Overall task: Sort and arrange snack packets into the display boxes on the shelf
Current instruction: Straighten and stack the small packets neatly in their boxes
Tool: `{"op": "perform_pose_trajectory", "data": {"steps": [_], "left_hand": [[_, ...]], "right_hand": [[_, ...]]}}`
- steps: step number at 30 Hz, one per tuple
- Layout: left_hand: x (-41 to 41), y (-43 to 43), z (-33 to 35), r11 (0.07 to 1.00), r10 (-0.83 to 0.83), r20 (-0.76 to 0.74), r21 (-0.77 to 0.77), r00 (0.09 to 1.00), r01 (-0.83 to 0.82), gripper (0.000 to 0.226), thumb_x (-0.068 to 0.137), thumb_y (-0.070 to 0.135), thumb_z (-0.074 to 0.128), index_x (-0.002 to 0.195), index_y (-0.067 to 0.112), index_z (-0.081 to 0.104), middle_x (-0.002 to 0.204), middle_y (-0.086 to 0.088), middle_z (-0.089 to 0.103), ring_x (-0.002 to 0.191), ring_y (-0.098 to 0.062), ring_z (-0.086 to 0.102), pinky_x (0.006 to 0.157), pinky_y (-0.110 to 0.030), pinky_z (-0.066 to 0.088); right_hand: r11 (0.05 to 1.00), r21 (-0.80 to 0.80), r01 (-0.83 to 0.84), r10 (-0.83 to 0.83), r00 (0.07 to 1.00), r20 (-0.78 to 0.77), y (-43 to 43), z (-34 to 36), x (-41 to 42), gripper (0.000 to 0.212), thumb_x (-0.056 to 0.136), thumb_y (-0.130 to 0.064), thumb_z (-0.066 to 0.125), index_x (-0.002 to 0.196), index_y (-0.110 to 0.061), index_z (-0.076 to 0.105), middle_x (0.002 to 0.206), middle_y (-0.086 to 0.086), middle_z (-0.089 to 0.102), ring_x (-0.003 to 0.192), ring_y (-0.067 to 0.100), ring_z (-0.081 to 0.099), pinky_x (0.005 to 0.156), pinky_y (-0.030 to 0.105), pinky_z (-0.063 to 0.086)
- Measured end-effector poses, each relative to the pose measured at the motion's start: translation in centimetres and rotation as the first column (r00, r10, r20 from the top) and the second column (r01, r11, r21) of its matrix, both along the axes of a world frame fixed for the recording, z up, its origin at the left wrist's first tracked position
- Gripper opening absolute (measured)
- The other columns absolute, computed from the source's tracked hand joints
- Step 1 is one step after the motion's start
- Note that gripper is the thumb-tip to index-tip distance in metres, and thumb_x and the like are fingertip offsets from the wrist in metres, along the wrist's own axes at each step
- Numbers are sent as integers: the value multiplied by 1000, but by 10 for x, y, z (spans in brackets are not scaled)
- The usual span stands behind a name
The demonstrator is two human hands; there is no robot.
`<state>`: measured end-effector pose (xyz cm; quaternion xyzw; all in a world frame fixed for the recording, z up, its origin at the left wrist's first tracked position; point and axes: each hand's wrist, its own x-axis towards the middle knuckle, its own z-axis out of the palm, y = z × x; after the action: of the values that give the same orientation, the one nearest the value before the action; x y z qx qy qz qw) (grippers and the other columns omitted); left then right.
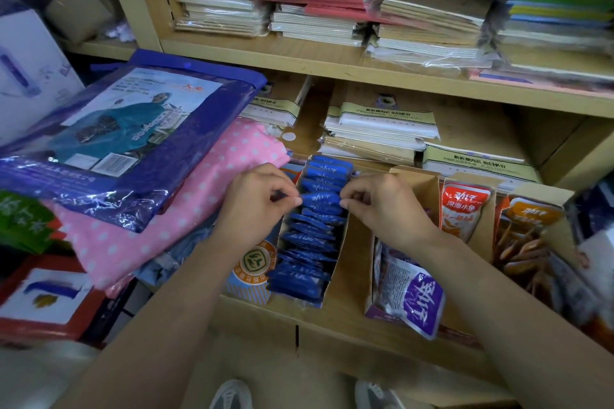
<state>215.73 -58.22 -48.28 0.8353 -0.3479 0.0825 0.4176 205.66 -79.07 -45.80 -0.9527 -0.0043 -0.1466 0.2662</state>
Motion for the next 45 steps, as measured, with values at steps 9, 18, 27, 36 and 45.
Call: {"op": "perform_pose_trajectory", "data": {"steps": [9,18,27,36,45], "left_hand": [[-7,4,9,998,30,-67,54,997,-27,6,80,26,83,77,23,79,72,15,70,67,-2,65,63,-22,52],[-5,24,12,962,-84,-68,254,994,99,22,74,14,85,90,28,82,78,19,70,67,-3,66,65,-16,53],[-7,25,14,957,-143,4,256,990,137,19,79,12,84,92,25,82,77,21,66,66,-2,63,67,-34,59],[-17,25,17,988,-103,-94,105,990,113,16,76,13,87,83,25,80,71,18,72,69,-1,69,67,-18,56],[-12,45,9,927,-186,-16,330,983,180,21,75,14,88,93,25,82,73,26,62,67,6,62,63,-3,41]], "right_hand": [[997,-44,-56,48,984,-174,0,15,-22,8,83,-24,81,87,-19,78,80,-14,65,72,-1,59,70,19,50],[996,-94,-5,-2,998,-67,11,10,-16,9,91,-23,72,82,-19,75,78,-11,64,76,11,61,88,40,52],[999,-30,45,-45,999,2,23,7,-13,12,93,-22,69,84,-17,74,76,-10,64,73,8,58,86,35,50],[997,74,-8,8,1000,-2,17,11,-20,3,88,-17,75,87,-17,78,82,-9,73,76,2,65,78,24,56],[975,-92,-204,185,966,-180,25,3,-41,1,85,-20,79,86,-19,79,84,-12,66,75,2,62,74,26,56]]}}
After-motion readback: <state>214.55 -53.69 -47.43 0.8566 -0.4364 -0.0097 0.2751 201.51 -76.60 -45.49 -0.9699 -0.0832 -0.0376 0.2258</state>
